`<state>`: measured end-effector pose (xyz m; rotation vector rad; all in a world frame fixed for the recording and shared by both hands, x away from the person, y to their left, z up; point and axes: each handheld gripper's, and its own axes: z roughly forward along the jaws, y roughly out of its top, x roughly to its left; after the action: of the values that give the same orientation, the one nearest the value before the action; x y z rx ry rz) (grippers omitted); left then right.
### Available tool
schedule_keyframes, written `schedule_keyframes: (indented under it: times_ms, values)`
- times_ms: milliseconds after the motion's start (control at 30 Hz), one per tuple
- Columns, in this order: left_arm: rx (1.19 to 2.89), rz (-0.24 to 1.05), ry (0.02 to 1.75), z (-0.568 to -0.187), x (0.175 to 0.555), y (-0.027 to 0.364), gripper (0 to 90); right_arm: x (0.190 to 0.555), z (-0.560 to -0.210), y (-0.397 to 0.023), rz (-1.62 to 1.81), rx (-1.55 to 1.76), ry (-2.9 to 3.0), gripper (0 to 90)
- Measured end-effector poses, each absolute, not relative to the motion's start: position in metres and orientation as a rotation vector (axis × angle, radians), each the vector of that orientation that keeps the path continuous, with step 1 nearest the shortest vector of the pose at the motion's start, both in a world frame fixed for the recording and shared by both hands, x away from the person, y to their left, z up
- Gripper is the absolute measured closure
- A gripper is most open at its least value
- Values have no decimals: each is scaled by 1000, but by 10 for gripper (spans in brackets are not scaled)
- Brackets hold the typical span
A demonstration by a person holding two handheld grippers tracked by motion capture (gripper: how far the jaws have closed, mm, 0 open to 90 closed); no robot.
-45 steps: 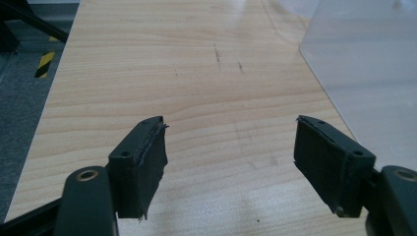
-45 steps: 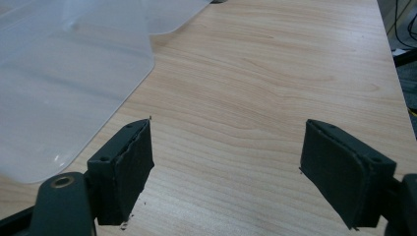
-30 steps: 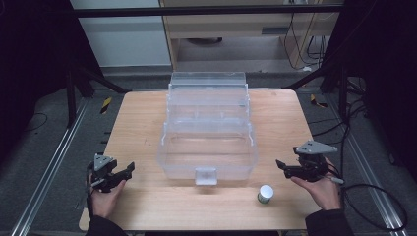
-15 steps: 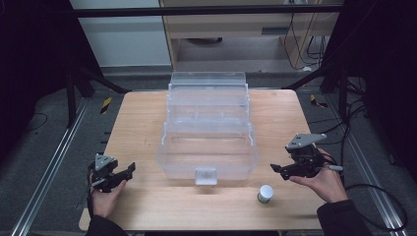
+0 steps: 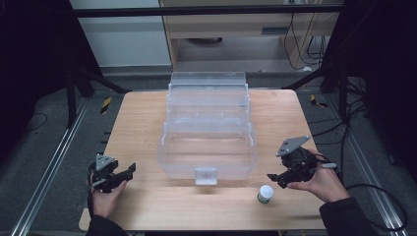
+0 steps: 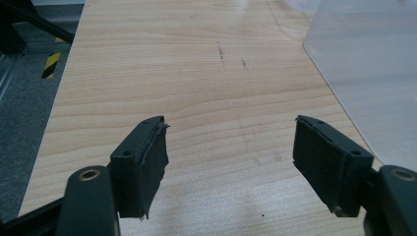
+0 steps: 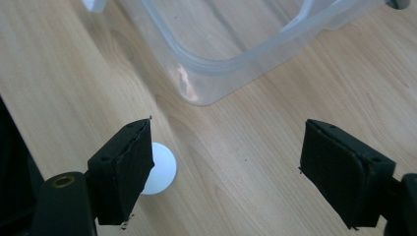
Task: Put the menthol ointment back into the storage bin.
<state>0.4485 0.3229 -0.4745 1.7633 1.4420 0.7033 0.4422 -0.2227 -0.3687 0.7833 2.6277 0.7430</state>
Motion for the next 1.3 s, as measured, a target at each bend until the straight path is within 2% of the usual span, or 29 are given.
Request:
schedule_keyframes:
  times_ms: [600, 1300]
  values:
    - [1765, 707, 1436, -474, 448, 322, 289, 433, -370, -207, 620, 652, 2753, 224]
    - [1769, 708, 1429, -474, 448, 322, 293, 435, -395, -193, 436, 521, 2902, 287]
